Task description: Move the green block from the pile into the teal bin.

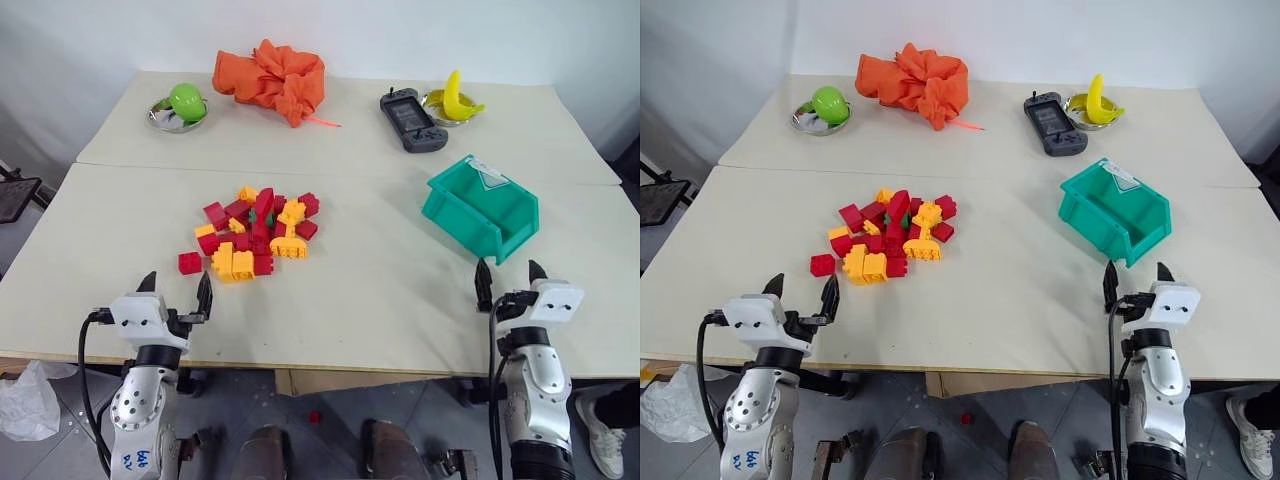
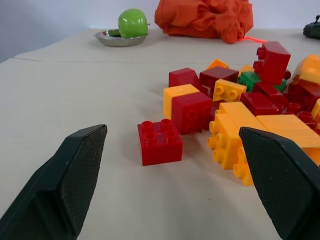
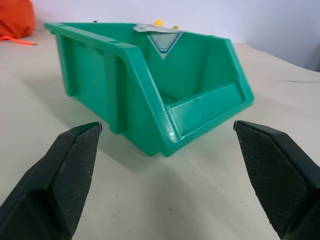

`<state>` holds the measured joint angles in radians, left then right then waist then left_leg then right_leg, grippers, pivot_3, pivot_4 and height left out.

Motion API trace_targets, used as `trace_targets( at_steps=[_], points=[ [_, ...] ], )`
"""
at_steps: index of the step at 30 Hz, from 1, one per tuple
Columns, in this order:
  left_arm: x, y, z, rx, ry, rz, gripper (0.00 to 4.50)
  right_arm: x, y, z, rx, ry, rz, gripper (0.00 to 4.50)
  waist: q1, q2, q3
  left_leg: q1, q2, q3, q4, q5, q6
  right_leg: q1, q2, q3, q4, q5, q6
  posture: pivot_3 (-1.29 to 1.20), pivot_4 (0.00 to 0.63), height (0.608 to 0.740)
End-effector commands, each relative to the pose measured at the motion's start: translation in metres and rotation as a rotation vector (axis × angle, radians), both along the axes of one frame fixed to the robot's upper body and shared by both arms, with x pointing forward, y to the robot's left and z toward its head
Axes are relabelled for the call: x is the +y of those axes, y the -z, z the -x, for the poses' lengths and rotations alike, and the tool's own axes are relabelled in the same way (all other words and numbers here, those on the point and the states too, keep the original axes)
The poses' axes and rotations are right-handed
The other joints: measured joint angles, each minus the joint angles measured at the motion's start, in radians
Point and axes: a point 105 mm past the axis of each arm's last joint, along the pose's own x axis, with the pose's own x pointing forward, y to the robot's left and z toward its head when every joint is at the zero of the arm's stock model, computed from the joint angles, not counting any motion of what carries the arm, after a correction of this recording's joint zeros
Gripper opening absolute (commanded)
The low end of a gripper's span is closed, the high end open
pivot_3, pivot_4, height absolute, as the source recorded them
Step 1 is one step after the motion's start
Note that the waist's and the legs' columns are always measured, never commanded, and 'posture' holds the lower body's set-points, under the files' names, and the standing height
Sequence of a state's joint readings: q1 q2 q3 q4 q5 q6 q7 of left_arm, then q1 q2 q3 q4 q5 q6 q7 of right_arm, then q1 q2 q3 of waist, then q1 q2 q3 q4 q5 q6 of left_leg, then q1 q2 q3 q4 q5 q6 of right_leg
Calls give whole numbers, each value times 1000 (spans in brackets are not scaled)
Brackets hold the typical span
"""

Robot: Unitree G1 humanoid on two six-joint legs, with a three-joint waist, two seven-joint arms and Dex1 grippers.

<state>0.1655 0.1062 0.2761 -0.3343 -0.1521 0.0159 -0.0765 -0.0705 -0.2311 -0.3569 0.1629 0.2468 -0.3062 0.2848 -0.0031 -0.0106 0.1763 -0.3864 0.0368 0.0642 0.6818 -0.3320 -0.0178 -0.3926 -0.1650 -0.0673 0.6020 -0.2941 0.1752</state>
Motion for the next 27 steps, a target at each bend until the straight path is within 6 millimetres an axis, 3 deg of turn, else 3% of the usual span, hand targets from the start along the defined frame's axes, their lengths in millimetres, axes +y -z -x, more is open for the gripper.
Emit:
trace_targets(
  at_steps=[1,6,10,14,19,22,27],
  points=[
    [-1,-8,-1,-19,17,-28,4500,-2,-9,5,-26,-23,52,4442,1,0,0,0,0,0,0,0,0,0,0,0,0,0,0,0,150,740],
    [-7,-27,10,-113,222,-99,4500,12,-28,12,-56,-178,113,4442,0,1,0,0,0,0,0,0,0,0,0,0,0,0,0,0,150,740],
    [12,-34,15,-68,367,-144,4500,44,-53,20,-53,-526,206,4442,-3,4,0,0,1,0,0,0,0,0,0,0,1,0,-1,0,150,740],
    [8,-45,15,-1,609,-252,4500,53,-64,26,51,-807,279,4442,2,4,0,1,1,0,0,0,0,0,1,0,1,-1,-2,0,150,740],
    [7,-54,10,36,760,-300,4500,58,-67,27,148,-1013,389,4442,4,4,0,1,1,0,1,-1,1,0,1,-1,1,-1,-2,0,150,740],
    [3,-47,6,61,823,-286,3909,62,-68,24,181,-1086,424,4500,1,3,0,1,1,1,0,-1,1,0,1,-1,1,-1,-1,0,150,740],
    [-13,-43,-7,47,883,-269,2362,67,-66,17,177,-1105,428,4500,2,3,0,1,1,1,0,0,0,0,1,-1,1,-1,-1,0,150,740]
  ],
)
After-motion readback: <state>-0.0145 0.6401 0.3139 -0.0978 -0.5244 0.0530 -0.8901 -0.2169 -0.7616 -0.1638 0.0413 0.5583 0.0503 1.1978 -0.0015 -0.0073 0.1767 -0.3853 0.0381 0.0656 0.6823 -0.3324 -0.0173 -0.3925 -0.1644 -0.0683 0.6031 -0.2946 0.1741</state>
